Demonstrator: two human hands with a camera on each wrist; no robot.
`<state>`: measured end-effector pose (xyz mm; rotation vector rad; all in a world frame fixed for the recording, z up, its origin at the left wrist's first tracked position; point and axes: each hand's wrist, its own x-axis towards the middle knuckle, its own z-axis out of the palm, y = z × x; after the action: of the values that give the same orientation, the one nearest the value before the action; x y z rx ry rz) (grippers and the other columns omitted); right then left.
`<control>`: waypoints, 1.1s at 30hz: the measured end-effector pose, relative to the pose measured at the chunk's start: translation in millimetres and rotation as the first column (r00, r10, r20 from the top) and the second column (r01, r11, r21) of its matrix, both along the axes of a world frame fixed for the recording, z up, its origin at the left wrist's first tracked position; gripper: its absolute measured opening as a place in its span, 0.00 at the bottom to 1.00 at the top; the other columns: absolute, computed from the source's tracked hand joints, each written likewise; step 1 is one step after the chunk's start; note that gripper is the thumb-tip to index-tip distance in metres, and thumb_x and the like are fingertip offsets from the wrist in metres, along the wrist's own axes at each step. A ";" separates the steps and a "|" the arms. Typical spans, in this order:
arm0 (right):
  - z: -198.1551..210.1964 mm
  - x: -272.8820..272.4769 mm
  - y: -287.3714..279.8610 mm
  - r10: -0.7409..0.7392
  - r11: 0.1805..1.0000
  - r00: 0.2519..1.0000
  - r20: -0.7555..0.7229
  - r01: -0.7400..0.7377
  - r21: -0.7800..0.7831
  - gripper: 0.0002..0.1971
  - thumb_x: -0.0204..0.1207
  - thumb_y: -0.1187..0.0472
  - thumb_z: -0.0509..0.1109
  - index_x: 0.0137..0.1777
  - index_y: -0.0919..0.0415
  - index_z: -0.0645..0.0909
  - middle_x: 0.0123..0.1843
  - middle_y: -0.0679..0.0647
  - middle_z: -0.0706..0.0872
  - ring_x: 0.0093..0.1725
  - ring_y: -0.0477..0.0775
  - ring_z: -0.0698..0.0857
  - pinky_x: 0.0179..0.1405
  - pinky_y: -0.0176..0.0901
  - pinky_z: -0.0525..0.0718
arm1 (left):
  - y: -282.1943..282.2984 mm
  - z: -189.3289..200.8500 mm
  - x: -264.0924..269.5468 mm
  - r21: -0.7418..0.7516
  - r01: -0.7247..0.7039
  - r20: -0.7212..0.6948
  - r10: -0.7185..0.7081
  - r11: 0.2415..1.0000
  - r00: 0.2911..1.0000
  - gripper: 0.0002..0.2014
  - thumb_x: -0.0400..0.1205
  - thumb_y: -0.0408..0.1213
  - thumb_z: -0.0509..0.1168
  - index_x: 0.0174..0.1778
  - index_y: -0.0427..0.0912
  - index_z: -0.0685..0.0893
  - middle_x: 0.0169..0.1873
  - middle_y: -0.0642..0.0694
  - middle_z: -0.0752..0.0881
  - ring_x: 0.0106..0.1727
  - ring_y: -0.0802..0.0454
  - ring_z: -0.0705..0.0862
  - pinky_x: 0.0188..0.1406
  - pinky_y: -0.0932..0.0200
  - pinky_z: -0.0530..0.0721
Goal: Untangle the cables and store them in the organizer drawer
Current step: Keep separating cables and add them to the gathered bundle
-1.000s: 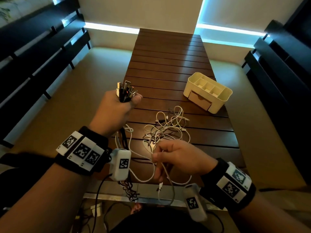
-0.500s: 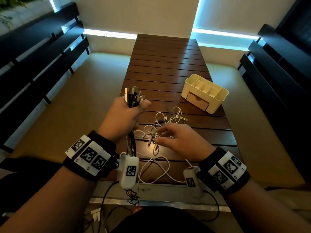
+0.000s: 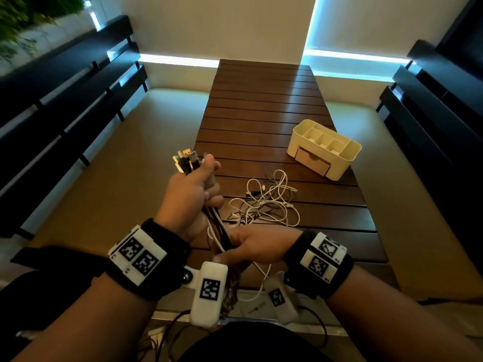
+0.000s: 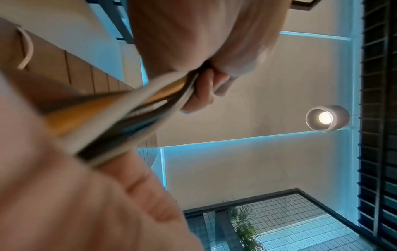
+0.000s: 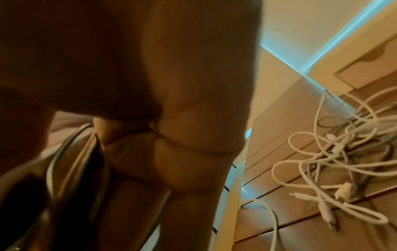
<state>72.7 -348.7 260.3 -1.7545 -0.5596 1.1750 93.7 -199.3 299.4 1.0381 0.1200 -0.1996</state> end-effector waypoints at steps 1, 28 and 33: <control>0.7 0.7 -0.2 -0.001 1.000 0.999 -0.053 0.002 0.015 0.04 0.86 0.58 0.63 0.52 0.55 0.79 0.50 0.56 0.86 0.52 0.58 0.86 0.65 0.61 0.82 | 0.9 0.0 0.4 0.002 -0.011 -0.003 0.011 1.000 1.000 0.11 0.88 0.42 0.60 0.46 0.39 0.79 0.22 0.53 0.64 0.19 0.61 0.60 0.18 0.68 0.61; -127.6 26.7 -73.9 -0.143 0.781 0.894 0.424 0.365 -0.507 0.03 0.78 0.54 0.73 0.50 0.48 0.86 0.53 0.47 0.87 0.54 0.50 0.84 0.53 0.44 0.83 | 17.5 -5.0 23.4 0.230 -0.034 0.053 0.023 0.973 0.998 0.10 0.88 0.42 0.61 0.47 0.39 0.80 0.24 0.51 0.64 0.22 0.57 0.60 0.23 0.62 0.60; -95.0 20.7 -67.2 0.053 0.834 0.998 0.028 -0.029 -0.552 0.09 0.78 0.50 0.74 0.53 0.52 0.90 0.46 0.47 0.92 0.38 0.39 0.86 0.43 0.37 0.83 | 18.8 -7.2 28.4 0.215 -0.023 0.047 0.013 0.976 0.999 0.10 0.87 0.42 0.62 0.47 0.38 0.80 0.24 0.50 0.63 0.21 0.58 0.61 0.20 0.64 0.62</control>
<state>93.4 -415.9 165.3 -2.2674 -0.2908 1.4300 122.1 -180.4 292.2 1.2566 0.1121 -0.1488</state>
